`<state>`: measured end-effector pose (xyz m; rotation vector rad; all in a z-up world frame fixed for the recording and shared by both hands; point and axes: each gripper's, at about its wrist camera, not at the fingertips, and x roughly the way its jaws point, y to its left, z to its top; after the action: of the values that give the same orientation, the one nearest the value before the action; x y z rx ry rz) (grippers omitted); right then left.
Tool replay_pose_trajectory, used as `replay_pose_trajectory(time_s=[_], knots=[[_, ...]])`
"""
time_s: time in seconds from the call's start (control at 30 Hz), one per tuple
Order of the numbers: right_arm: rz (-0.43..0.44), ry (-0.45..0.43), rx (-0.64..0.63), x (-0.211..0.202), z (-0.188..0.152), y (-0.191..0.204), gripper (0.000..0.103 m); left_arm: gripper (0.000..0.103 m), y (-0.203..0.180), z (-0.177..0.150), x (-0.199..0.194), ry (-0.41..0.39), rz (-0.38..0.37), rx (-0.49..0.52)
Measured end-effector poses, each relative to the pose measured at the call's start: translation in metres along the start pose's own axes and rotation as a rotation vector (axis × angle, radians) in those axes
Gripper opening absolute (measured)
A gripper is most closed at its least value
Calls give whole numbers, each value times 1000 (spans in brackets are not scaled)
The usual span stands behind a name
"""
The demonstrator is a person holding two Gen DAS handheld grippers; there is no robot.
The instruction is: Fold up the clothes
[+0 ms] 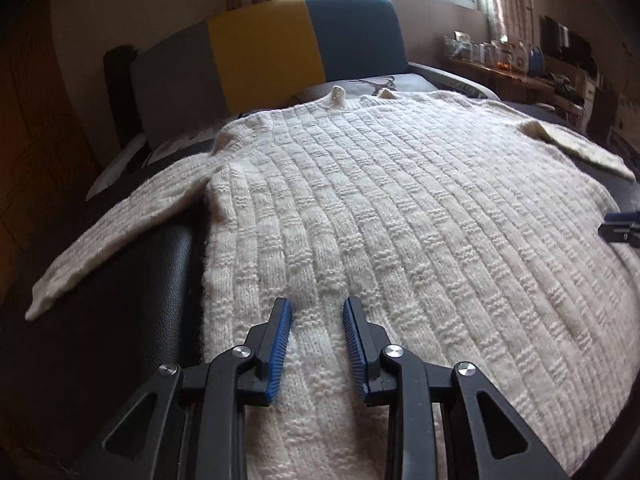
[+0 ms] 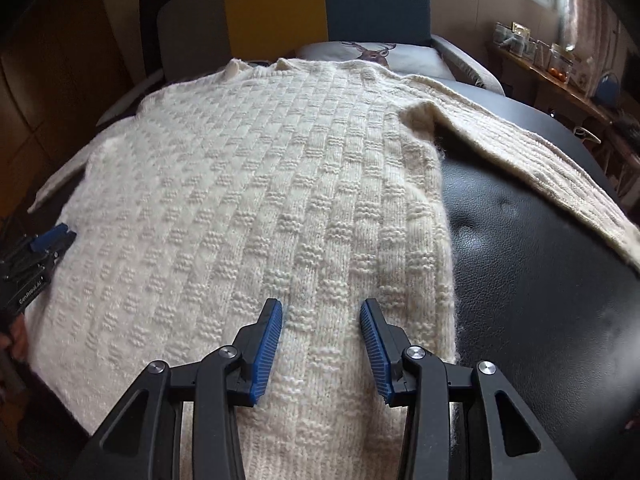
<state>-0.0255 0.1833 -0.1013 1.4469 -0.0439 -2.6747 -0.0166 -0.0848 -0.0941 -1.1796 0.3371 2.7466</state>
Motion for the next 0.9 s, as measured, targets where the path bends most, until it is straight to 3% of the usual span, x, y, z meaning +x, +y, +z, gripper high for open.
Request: replay_pose_trajectory(time_s=[0.1, 0.3, 0.73, 0.9], knots=[[-3, -1, 1, -1, -1, 0, 42, 29, 3, -2, -1, -7, -5, 19], [56, -25, 39, -14, 9, -5, 43, 27, 7, 9, -7, 33, -36, -92], [33, -30, -30, 2, 4, 2, 45, 27, -12, 24, 11, 47, 56, -69], [73, -22, -5, 4, 7, -4, 51, 25, -34, 38, 12, 50, 21, -62]])
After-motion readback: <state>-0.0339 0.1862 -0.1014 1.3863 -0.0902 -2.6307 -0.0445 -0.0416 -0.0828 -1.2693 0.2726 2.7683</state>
